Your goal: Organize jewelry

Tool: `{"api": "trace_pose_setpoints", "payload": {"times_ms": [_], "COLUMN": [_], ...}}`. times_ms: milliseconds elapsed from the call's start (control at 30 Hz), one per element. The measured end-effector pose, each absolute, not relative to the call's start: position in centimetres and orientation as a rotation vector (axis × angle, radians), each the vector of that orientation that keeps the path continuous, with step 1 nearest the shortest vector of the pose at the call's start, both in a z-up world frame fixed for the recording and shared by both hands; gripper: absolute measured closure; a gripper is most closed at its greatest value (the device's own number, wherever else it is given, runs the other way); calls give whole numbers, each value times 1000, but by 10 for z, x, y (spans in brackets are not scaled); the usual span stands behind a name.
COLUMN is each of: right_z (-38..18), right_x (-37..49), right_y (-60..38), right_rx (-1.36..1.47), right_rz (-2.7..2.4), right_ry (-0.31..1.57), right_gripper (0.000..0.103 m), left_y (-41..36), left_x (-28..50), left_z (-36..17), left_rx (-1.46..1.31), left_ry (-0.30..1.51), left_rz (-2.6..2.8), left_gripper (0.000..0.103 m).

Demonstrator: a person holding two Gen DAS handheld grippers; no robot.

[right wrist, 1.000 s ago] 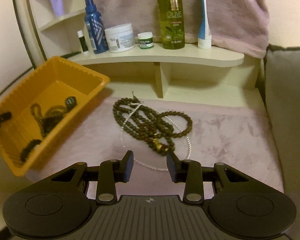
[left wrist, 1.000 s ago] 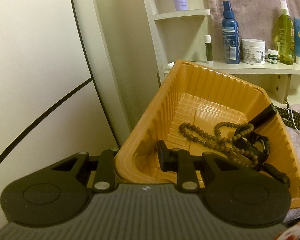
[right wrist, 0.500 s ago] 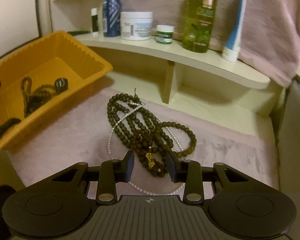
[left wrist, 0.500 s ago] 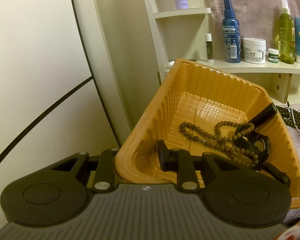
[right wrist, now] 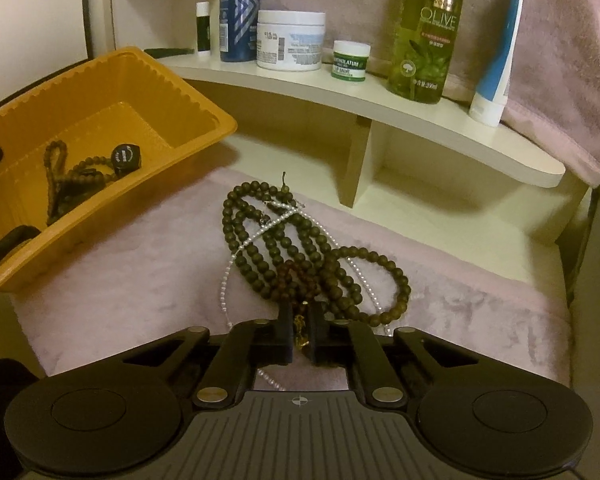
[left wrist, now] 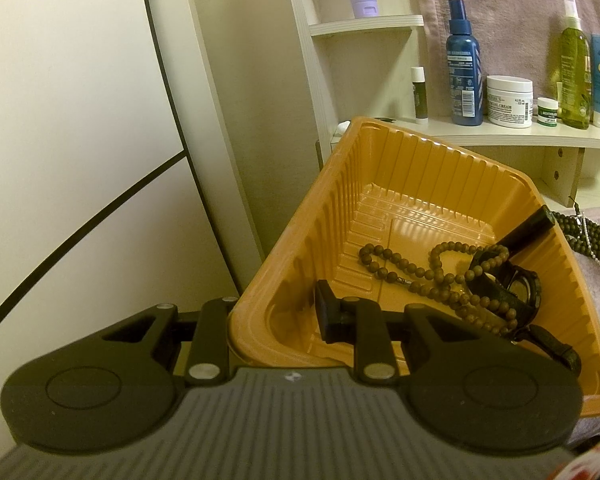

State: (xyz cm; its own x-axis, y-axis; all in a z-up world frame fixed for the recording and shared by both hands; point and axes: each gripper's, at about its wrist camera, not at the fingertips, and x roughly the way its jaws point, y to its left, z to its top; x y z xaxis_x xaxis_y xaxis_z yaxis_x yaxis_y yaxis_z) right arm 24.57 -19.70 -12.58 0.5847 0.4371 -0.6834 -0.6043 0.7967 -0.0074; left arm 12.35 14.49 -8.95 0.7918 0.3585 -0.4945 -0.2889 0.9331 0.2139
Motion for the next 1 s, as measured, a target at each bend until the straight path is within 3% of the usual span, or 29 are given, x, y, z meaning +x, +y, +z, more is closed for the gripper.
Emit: {"api": "trace_pose_setpoints", "payload": {"times_ms": [600,1000], "right_z": [-71,-29], "right_x": [239,238], "right_y": [-243,-218], "right_rx": [132,180], "right_rz": [641,758], "right_ry": [713,665], "right_gripper": [97,97], "left_y": [144,144], "left_x": [124,124], "left_z": [-89,-90], "left_rx": [129,133], "left_ry": [559,557], "left_rz": [349,348], "left_gripper": [80,80]}}
